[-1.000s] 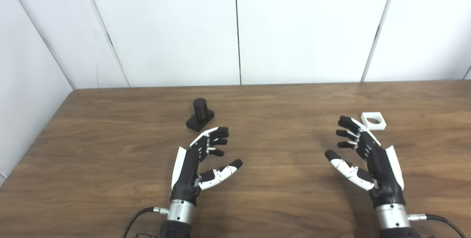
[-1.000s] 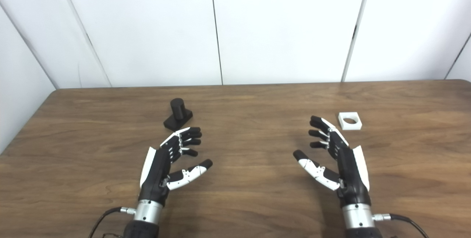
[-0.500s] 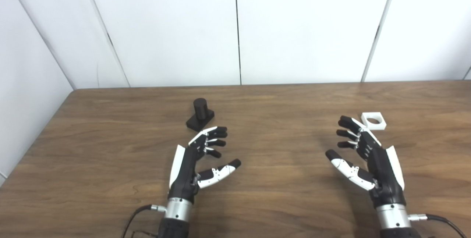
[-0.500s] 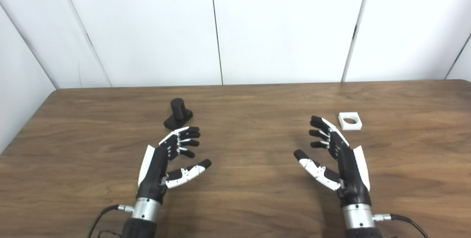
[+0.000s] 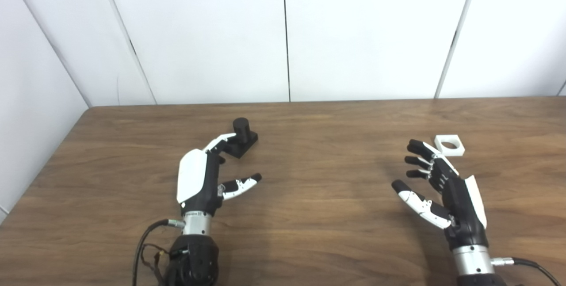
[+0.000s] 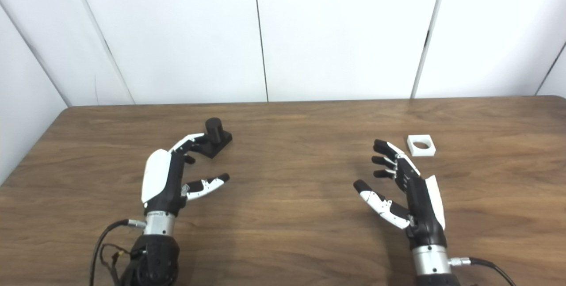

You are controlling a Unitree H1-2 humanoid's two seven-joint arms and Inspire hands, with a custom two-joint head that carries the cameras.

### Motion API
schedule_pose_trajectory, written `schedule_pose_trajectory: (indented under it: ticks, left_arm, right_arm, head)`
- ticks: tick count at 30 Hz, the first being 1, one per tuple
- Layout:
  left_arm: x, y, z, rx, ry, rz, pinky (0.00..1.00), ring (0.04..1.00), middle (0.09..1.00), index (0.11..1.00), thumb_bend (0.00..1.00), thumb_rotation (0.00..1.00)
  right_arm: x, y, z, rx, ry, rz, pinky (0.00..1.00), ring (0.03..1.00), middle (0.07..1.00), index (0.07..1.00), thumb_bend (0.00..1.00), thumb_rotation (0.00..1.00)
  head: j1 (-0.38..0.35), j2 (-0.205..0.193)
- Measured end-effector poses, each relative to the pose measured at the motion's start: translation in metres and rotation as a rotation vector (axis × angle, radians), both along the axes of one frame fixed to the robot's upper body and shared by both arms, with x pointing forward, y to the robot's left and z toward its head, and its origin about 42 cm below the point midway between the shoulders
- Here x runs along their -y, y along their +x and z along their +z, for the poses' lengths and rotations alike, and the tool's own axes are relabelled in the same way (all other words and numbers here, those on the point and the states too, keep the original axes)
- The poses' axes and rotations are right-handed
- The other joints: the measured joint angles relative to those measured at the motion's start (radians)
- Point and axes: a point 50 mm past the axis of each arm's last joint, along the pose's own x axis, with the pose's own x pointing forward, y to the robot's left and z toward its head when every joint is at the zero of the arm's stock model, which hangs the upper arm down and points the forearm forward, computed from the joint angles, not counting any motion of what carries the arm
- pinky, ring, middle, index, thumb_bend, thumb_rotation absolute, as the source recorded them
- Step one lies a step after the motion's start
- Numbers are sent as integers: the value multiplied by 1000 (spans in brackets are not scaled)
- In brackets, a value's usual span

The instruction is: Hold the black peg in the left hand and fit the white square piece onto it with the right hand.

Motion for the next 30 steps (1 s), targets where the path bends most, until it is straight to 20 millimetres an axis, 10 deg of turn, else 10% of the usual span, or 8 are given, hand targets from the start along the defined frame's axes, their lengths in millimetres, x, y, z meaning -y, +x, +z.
schedule_pose_trajectory:
  ticks: [5, 15, 30]
  left_arm:
    - [-10, 9, 3, 6, 114, 69, 624, 750, 774, 701, 739, 224]
    - [-9, 27, 7, 25, 317, 203, 980, 984, 937, 720, 800, 392]
    - [-9, 57, -21, -120, 369, 213, 1000, 1000, 990, 705, 823, 758]
  right_arm:
    - [1, 0, 0, -1, 3, -1, 643, 766, 824, 813, 572, 328]
    - [2, -1, 0, -2, 1, -4, 644, 767, 821, 805, 573, 345]
    - [2, -1, 0, -1, -9, -7, 635, 766, 823, 802, 545, 317]
  head:
    - [2, 0]
    - [-6, -2]
    - [-18, 0]
